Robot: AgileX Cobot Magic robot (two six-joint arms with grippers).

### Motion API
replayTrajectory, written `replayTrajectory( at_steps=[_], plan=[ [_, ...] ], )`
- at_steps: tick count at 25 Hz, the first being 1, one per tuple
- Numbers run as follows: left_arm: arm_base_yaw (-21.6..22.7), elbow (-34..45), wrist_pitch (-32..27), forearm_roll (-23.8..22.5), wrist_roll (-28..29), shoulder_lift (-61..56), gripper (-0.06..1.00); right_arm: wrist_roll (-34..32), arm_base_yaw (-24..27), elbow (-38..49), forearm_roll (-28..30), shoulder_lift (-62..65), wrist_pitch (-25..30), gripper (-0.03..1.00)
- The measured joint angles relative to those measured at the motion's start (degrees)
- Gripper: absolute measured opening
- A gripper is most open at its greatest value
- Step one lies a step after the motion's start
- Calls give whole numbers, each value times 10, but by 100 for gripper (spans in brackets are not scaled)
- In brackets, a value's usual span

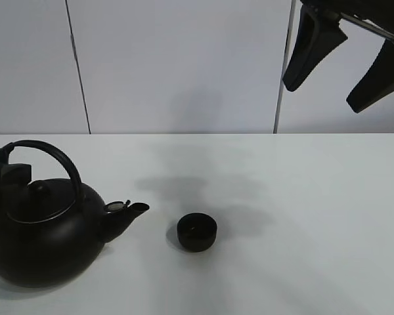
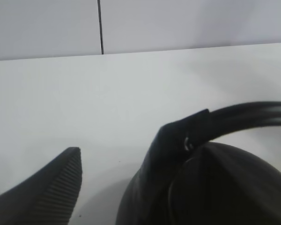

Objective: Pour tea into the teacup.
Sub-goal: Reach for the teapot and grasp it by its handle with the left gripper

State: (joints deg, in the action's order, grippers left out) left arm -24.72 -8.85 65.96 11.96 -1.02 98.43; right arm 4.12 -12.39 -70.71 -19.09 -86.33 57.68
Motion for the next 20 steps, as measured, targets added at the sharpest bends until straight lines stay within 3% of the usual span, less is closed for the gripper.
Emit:
replayTrajectory(
  at_steps=[8, 16, 20],
  plan=[
    [0, -2, 0, 0, 5, -1, 51, 0, 0, 0, 0, 0, -1, 58],
    [0, -20, 0, -19, 5, -1, 36, 0, 0, 0, -3, 0, -1, 58],
    [0, -20, 0, -20, 1, -1, 34, 0, 0, 0, -4, 0, -1, 58]
  ],
)
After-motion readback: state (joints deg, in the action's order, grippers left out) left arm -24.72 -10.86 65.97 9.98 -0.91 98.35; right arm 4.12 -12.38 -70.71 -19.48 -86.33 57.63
